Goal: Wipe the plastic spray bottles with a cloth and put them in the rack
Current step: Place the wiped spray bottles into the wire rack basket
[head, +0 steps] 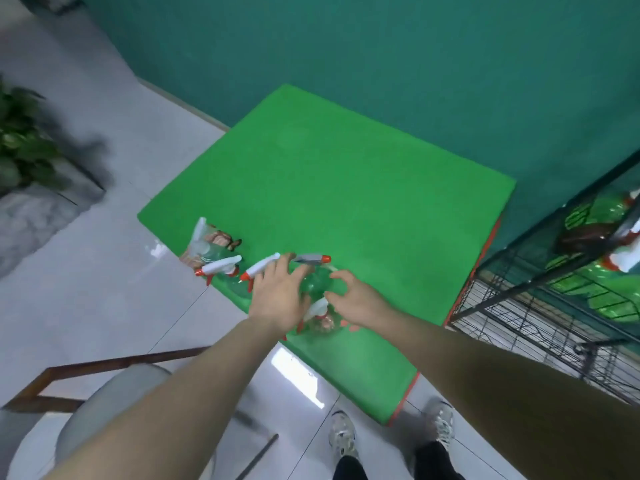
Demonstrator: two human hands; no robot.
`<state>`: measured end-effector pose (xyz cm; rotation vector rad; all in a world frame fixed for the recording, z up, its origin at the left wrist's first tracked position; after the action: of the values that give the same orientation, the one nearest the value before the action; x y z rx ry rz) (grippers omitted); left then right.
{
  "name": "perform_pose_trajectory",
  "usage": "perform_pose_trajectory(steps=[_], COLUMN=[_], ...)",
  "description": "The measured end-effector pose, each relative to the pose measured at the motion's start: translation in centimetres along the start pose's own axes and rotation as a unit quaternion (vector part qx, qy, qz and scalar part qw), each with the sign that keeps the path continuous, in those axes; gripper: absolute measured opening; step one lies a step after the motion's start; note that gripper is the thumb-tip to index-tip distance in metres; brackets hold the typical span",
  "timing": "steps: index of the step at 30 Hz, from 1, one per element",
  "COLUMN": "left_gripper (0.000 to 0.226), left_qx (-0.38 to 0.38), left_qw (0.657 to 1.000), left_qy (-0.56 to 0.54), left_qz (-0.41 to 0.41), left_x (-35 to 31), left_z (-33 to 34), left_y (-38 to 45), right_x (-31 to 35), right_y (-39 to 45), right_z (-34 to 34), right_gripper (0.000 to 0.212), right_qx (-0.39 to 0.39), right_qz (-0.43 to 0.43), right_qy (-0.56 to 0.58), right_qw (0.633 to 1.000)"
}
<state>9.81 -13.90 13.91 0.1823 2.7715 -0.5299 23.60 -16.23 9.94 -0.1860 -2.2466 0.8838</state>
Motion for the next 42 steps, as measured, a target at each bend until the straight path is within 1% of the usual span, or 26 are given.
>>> perform_pose_trajectory(steps=[2, 3, 5, 7, 11, 13, 14, 17, 21, 24, 26, 30, 32, 36, 39, 42], left_gripper=[0.056, 0.056, 0.055, 0.055, 0.046, 0.047, 0.049, 0.050, 0.042, 0.038, 0.036, 0.035, 0.038, 0.060, 0.076, 0.080], left_qx=[0.019, 0.038, 0.078, 0.111, 0.111, 0.118, 0.126, 0.145, 0.105, 0.082, 0.073, 0.061, 0.063, 0.066, 0.070, 0.082], left_qw=[0.999, 0.998, 0.994, 0.990, 0.993, 0.992, 0.990, 0.987, 0.993, 0.993, 0.991, 0.987, 0.982, 0.969, 0.952, 0.938], left_qy=[0.014, 0.024, 0.052, 0.063, -0.001, -0.007, 0.009, 0.039, -0.005, -0.052, -0.058, -0.069, -0.079, -0.090, -0.110, -0.120], left_qz=[0.031, 0.044, 0.057, 0.053, 0.050, 0.054, 0.060, 0.061, 0.048, 0.068, 0.092, 0.132, 0.157, 0.221, 0.278, 0.316], left_x=[-0.1, -0.1, 0.1, 0.2, 0.0, -0.3, -0.5, -1.3, -2.5, -4.3, -6.1, -10.9, -13.9, -21.3, -27.3, -33.2], left_z=[0.0, 0.2, 0.8, 1.6, 2.5, 2.9, 3.3, 4.0, 3.5, 2.8, 2.3, 1.0, 0.5, -0.6, -1.2, -1.0], left_y=[1.2, 1.8, 2.9, 3.8, 4.7, 5.0, 5.1, 5.1, 5.1, 5.0, 4.8, 4.4, 3.9, 2.2, 0.4, -1.4], right_x=[0.3, 0.4, 0.5, 0.4, -0.4, -1.1, -1.6, -2.9, -4.4, -5.3, -5.8, -7.1, -8.2, -11.6, -14.9, -18.6], right_y=[0.5, 0.7, 1.0, 1.3, 1.6, 1.6, 1.5, 1.0, 0.2, -0.9, -2.2, -5.9, -8.2, -13.3, -17.6, -22.0], right_z=[1.3, 1.9, 3.0, 3.4, 2.0, 0.7, 0.1, -0.9, -2.2, -4.1, -6.1, -10.9, -13.2, -17.3, -20.2, -22.9], right_gripper=[0.048, 0.045, 0.036, 0.032, 0.037, 0.029, 0.023, 0.013, 0.012, 0.016, 0.023, 0.050, 0.057, 0.043, 0.036, 0.031], right_qx=[0.024, 0.041, 0.077, 0.084, 0.024, -0.019, -0.035, -0.044, -0.055, -0.071, -0.095, -0.156, -0.182, -0.229, -0.266, -0.288], right_qz=[-0.001, 0.002, 0.001, 0.000, 0.038, 0.047, 0.057, 0.083, 0.090, 0.098, 0.100, 0.098, 0.111, 0.143, 0.162, 0.189], right_qy=[0.022, 0.025, 0.006, -0.020, -0.051, -0.108, -0.122, -0.108, -0.130, -0.116, -0.102, -0.090, -0.069, -0.043, -0.030, -0.029], right_qw=[0.999, 0.999, 0.997, 0.996, 0.998, 0.993, 0.990, 0.990, 0.986, 0.986, 0.985, 0.979, 0.975, 0.962, 0.950, 0.938])
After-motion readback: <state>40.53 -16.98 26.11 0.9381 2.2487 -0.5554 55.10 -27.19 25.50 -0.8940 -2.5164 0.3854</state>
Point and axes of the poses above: each hand's wrist, its own y-axis towards the middle knuckle, its own z-axis out of the palm, x = y × z, the point moved 8 cm from there along y, towards the middle knuckle, and after that the axes turned 9 degrees about -y, right-handed, at the moved point
